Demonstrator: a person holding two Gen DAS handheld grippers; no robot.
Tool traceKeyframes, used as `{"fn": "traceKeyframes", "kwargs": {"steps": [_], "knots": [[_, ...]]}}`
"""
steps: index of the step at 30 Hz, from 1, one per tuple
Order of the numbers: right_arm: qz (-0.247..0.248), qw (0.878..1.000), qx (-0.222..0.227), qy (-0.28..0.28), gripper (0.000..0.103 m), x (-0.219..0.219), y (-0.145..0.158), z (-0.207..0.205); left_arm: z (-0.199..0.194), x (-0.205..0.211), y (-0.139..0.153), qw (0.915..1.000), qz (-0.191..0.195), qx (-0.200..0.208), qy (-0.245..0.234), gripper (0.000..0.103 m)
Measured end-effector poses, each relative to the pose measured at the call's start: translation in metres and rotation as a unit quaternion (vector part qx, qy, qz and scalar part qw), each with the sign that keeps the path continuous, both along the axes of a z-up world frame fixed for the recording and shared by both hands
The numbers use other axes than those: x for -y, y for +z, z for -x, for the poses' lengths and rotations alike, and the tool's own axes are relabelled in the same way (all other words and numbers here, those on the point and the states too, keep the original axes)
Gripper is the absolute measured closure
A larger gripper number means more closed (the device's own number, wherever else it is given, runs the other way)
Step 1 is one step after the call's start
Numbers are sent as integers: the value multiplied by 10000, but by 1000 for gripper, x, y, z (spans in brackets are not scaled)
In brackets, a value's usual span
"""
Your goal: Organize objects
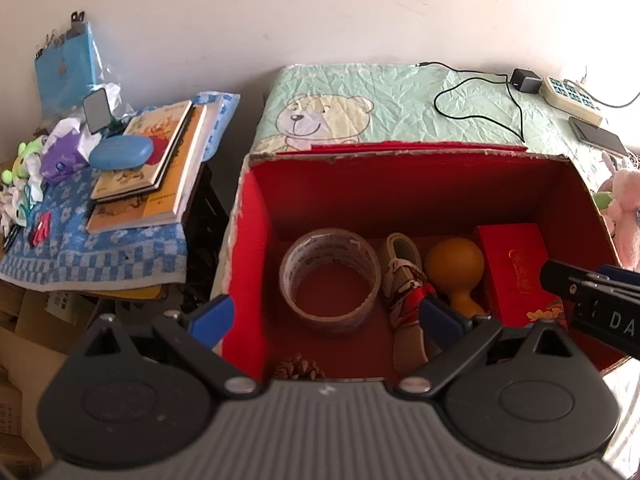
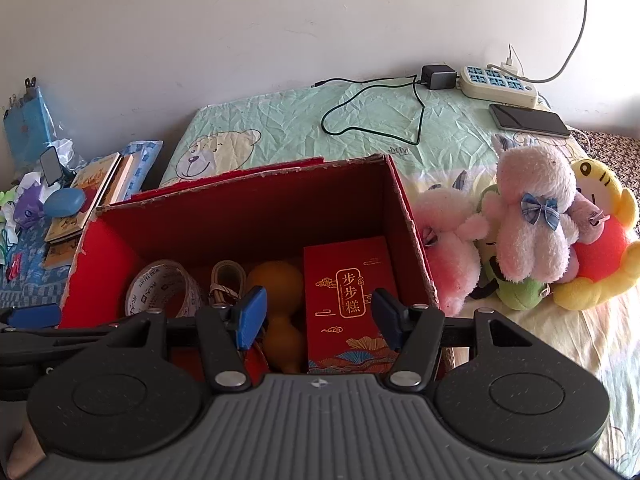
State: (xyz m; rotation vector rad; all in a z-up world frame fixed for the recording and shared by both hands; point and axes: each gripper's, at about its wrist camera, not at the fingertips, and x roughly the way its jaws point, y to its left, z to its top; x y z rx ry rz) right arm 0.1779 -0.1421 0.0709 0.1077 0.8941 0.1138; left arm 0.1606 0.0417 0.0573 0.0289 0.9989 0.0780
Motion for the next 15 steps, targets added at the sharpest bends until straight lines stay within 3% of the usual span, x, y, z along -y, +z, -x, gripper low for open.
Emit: {"fn": "traceKeyframes", "kwargs": {"steps": [15], "knots": [[385, 9992, 34, -16, 40, -11, 0, -6, -1, -4, -4, 9999, 97, -35, -4, 4]]}}
